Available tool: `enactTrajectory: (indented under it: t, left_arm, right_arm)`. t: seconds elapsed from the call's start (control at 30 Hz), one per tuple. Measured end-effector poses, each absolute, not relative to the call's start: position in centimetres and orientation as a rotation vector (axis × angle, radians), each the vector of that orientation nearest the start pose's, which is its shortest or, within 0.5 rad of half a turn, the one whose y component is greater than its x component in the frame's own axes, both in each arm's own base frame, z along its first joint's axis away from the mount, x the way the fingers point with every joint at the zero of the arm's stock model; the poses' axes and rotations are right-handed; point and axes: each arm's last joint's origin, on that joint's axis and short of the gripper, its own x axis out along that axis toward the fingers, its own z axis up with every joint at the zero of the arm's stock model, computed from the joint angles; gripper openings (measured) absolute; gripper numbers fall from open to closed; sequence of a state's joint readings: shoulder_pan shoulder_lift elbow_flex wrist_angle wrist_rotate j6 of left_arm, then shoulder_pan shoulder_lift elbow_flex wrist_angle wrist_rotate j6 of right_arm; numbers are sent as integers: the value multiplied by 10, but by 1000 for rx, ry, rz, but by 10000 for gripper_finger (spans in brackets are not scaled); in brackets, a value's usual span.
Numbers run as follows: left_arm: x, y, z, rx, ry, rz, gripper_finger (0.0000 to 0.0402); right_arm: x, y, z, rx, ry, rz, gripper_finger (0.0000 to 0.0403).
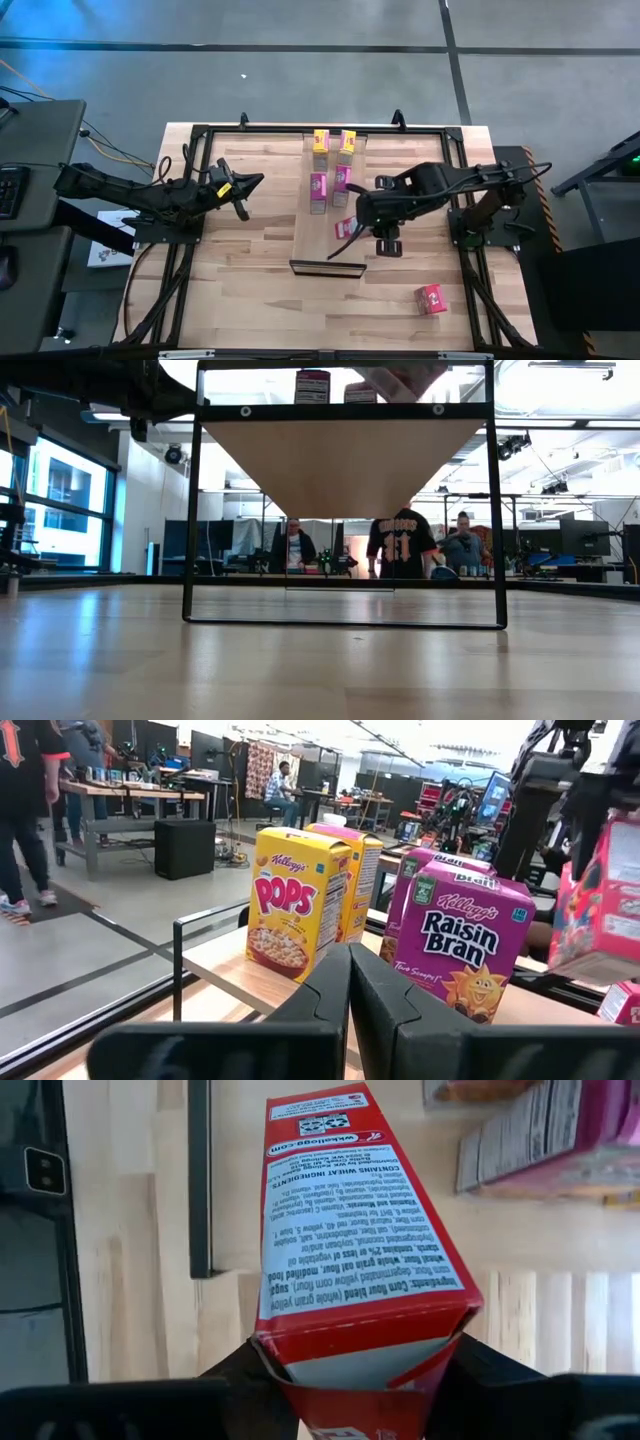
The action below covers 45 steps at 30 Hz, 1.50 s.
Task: Stack cereal on shelf
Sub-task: Put the top red cereal box on the shelf
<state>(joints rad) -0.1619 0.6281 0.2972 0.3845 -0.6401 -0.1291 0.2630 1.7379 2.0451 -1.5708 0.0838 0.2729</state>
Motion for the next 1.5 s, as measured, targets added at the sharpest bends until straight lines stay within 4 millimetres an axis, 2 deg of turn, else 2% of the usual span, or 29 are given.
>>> enactTrajectory:
  t: [0.3,0.87,1.5]
  left_arm:
    - [149,-7,241,-147,-81,474,0]
    - [149,-7,241,-147,-81,474,0]
    - [149,-7,241,-147,-81,474,0]
  right_arm:
    - [299,78,388,22,1316,-28,124]
    - [300,77,388,26,1298,-71,124]
    - [304,79,389,52,1263,-37,124]
